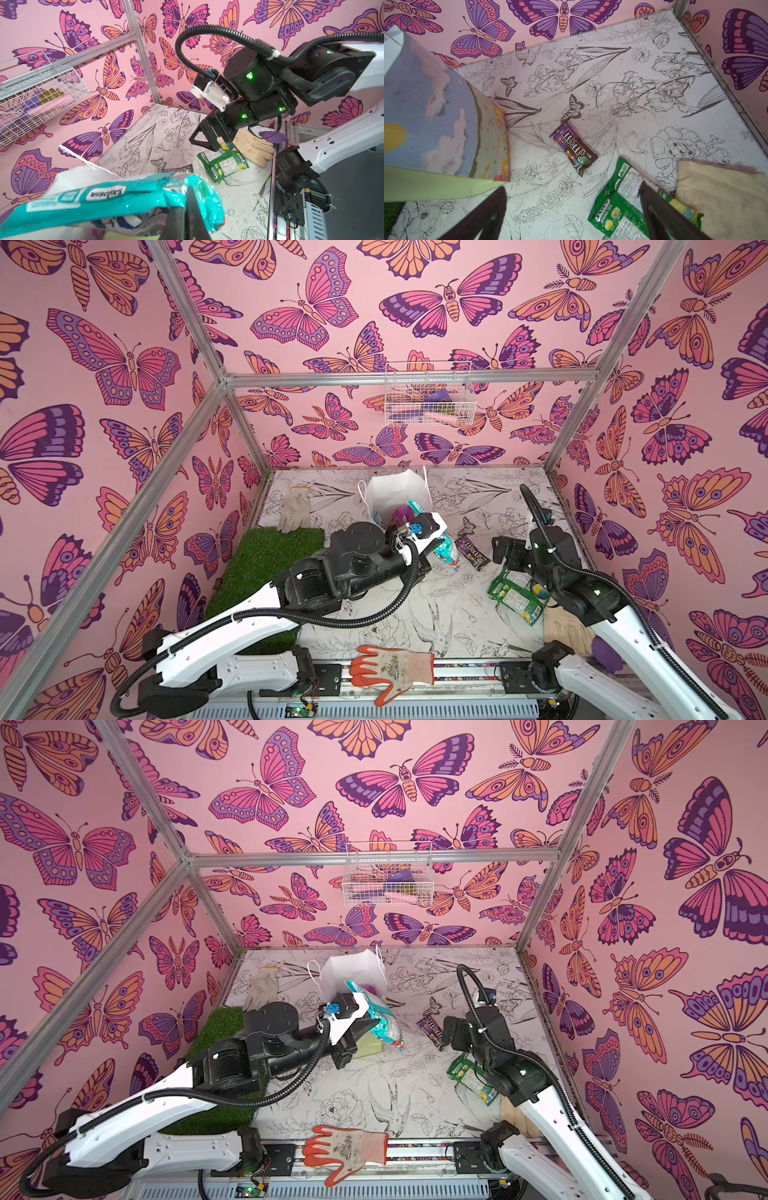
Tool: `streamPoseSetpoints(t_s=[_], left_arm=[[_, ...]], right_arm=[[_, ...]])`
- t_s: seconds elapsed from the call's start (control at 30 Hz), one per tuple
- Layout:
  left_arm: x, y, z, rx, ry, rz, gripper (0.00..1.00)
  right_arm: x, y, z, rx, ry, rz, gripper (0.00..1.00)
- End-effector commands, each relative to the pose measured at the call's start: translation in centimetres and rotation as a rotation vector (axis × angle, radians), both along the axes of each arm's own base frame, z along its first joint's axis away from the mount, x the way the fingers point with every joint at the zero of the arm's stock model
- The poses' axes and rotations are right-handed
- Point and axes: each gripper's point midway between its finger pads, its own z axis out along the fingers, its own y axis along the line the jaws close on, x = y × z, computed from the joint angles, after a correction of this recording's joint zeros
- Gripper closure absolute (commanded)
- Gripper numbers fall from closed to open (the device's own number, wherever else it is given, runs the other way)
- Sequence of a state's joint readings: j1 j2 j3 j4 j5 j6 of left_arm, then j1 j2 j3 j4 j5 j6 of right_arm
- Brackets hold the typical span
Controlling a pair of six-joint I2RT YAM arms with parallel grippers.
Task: Place the snacks into the paper bag
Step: Place the snack in the paper bag.
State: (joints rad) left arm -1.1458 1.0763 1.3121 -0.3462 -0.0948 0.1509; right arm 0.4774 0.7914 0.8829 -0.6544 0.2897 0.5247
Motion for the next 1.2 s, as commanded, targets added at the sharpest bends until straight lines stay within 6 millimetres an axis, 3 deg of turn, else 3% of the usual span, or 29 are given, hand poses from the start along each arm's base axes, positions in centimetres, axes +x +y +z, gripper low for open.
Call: streamPoseSetpoints(t_s=[0.0, 0.53, 1.17], left_arm=[[0.2, 1.2, 2.7, -0.05, -0.062, 0.027, 1.0], [2.5, 2.5, 4.5, -0.07, -0.082, 0.079, 1.0], [6.1, 4.0, 5.4, -0.056, -0.084, 0.15, 1.0]], right_arm=[[-0.3, -0.3, -0.1, 0.012, 0.006, -0.013, 0.01], [-0.5, -0.3, -0.8, 0.008, 0.016, -0.011, 0.01], [-0.8, -0.4, -1.4, 0.018, 0.025, -0.012, 0.01]])
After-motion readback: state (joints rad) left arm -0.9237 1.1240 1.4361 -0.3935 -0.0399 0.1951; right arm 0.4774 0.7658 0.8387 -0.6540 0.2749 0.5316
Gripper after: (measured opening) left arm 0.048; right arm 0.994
